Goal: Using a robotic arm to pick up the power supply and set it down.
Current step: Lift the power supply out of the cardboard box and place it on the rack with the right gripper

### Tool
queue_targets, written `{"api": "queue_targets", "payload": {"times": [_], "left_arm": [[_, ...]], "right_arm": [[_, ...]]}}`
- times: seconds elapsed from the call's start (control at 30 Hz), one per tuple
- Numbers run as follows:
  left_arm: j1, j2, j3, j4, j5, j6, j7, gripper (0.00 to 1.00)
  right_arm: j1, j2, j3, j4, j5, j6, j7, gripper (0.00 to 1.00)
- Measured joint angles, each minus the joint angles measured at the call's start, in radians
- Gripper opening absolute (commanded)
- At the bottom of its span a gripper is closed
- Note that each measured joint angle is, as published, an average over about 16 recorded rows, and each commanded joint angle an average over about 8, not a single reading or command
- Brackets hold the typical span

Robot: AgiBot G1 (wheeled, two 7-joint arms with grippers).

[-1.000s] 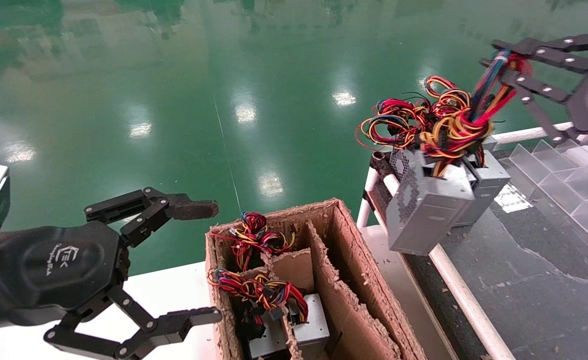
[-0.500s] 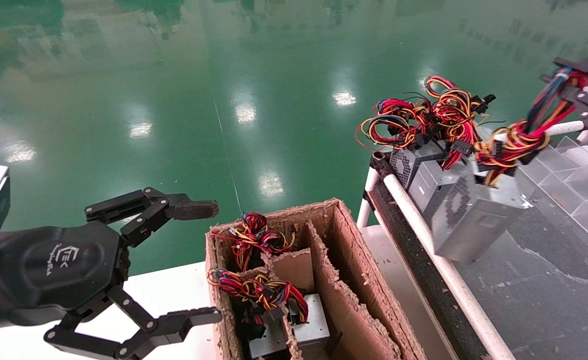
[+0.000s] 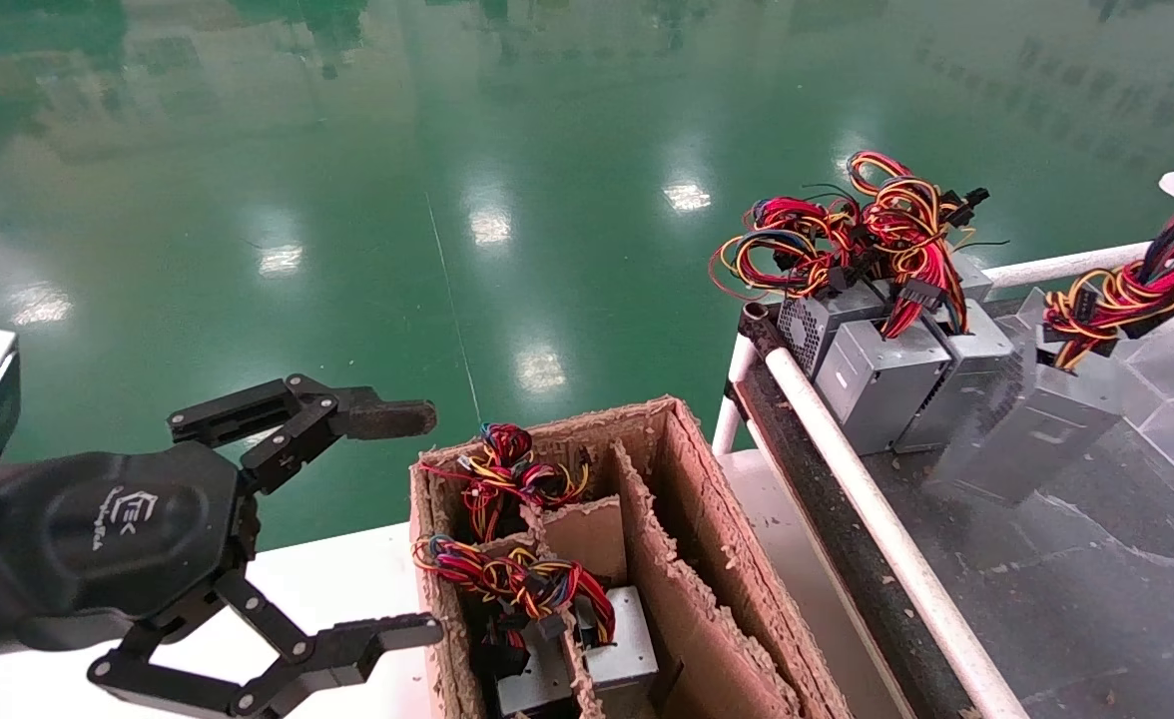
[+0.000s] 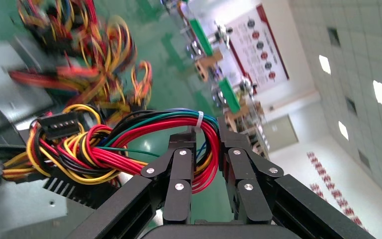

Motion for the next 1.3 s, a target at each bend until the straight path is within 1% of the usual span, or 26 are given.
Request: {"api": "queue_targets", "payload": {"times": [0.37, 0.7, 1.0, 1.3], "left_arm": [[0.000, 0.000, 0.000, 0.000, 0.000, 0.000, 0.000, 1.00], [0.000, 0.000, 0.000, 0.000, 0.000, 0.000, 0.000, 1.00], [0.000, 0.000, 0.000, 0.000, 0.000, 0.000, 0.000, 1.00], [0.000, 0.000, 0.001, 0.000, 0.000, 0.000, 0.000, 1.00]], "right_arm": [[0.178, -0.064, -0.083, -0.219, -0.094, -0.003, -0.052, 0.00], [0.320, -0.128, -0.133, -0.367, -0.151, -0.025, -0.113, 0.00], [0.414, -0.188, -0.159, -0.471, -0.179, -0.034, -0.166, 0.00], [0.478, -0.243, -0.172, -0.564, -0.195, -0.030, -0.224, 0.00]]}}
